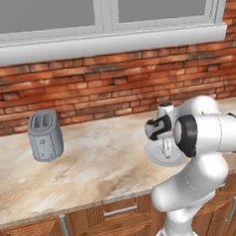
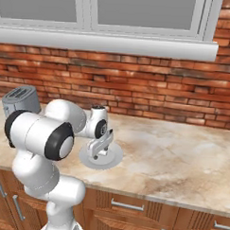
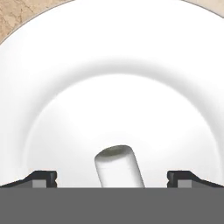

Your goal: Pick up the marshmallow and place it in the cup of hot chocolate on the dining counter.

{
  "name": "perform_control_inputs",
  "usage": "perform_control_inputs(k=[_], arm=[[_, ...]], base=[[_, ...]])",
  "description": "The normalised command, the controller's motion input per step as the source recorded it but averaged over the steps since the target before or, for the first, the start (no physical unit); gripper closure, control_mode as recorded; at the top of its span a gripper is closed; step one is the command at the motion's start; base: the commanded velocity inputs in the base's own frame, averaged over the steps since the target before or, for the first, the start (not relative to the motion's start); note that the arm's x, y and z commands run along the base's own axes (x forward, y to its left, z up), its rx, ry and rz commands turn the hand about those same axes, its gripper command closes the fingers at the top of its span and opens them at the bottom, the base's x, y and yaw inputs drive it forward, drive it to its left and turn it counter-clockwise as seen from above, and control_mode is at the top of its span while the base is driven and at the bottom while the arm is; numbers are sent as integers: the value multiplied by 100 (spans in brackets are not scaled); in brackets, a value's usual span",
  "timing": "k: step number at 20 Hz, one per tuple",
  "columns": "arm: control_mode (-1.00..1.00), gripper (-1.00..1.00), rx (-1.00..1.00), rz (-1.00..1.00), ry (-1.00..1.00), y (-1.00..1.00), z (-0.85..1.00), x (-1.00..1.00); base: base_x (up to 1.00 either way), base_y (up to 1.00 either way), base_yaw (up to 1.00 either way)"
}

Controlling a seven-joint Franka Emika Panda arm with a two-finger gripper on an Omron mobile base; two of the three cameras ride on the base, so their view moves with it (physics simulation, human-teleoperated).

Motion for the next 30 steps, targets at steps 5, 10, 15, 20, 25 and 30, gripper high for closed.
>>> perform_control_inputs(k=[5,10,15,20,25,30], arm=[[-100,-100,0,0,0,0,-16,10],[-100,-100,0,0,0,0,-14,14],[-100,-100,0,0,-1,0,-30,4],[-100,-100,0,2,-10,0,-47,0],[-100,100,0,2,-13,0,-56,0],[-100,100,0,1,-12,0,-74,0]], base=[[0,0,0],[0,0,0],[0,0,0],[0,0,0],[0,0,0],[0,0,0]])
